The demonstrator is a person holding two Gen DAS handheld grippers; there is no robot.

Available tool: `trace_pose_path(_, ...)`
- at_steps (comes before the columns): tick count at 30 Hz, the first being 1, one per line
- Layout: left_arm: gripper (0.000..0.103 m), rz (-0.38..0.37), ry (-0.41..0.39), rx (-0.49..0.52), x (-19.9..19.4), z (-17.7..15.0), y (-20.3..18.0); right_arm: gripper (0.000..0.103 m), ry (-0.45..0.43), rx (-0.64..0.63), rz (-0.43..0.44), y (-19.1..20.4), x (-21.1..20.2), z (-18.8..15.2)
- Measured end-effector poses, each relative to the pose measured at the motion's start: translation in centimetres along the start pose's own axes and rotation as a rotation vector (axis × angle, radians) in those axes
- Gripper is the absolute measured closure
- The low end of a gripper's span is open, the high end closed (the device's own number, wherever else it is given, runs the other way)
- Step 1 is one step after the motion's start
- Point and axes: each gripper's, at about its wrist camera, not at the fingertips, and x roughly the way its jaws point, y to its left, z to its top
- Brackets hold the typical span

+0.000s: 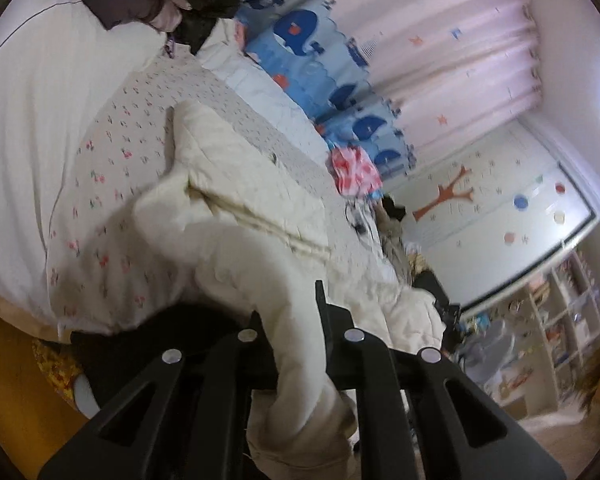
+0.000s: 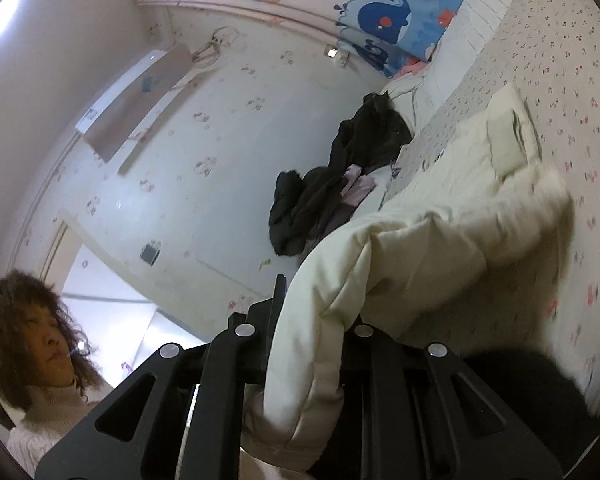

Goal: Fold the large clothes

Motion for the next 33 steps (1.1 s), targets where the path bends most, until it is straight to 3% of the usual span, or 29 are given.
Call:
trace_pose_path(5,0.091,-0.023,-0.096,-0.01,2.6,7.3,0.2,0.088,-0.073,-0.006,0.005,-1.9,3.7,8.2)
trace_pose_path(11,0.091,0.014,-0.222,-0.031,9.3,17.4,1.7,0.088,-0.161,0.026,-0.123,-7.1,9.0,18.8)
trace_pose_path(13,0.091,0.075,-0.255,-0.054,12.6,20.2,3.2,0.088,-0.188,0.07,-0.192,-10.2,10.4,21.3)
trace_pose_path(16,0.09,0.176,-0.249,-0.113,17.7,22.3,6.6,0.088,-0.193,0.168,-0.342,-16.6,12.5,23.6)
trace_pose_path(19,0.085,0.353,-0.179,-0.17,23.0,22.9,11.1,0.084,-0.123,0.308,-0.51,-24.4,15.3,23.9)
trace_pose_path(21,0.083,0.414,-0.116,-0.215,25.5,22.4,13.8,0.079,-0.133,0.38,-0.476,-27.0,15.7,23.7)
trace_pose_path(23,0.081,0.377,-0.122,-0.247,25.7,22.0,15.2,0.072,-0.145,0.403,-0.418,-27.5,15.5,24.1)
trace_pose_path(26,0.06,0.292,-0.118,-0.276,23.9,22.4,14.4,0.039,-0.156,0.374,-0.359,-25.8,14.6,25.0)
trace_pose_path(27,0.048,0.243,-0.144,-0.309,23.0,22.5,14.2,0.026,-0.186,0.349,-0.367,-24.8,14.0,24.9)
trace_pose_path(28,0.031,0.146,-0.208,-0.357,21.3,22.5,13.8,0.019,-0.224,0.319,-0.37,-23.7,13.4,24.8)
trace_pose_path(29,0.022,0.08,-0.261,-0.387,20.0,22.3,13.7,0.012,-0.272,0.279,-0.365,-22.1,12.8,24.9)
trace_pose_path(30,0.011,0.064,-0.326,-0.403,18.5,22.4,13.1,0.012,-0.282,0.236,-0.393,-20.8,12.9,25.1)
trace_pose_path(31,0.008,0.107,-0.381,-0.379,17.2,22.5,11.8,0.012,-0.259,0.16,-0.443,-19.1,13.4,25.2)
trace_pose_path(33,0.008,0.177,-0.424,-0.258,16.3,22.7,8.4,0.012,-0.119,-0.076,-0.585,-15.3,17.2,24.6)
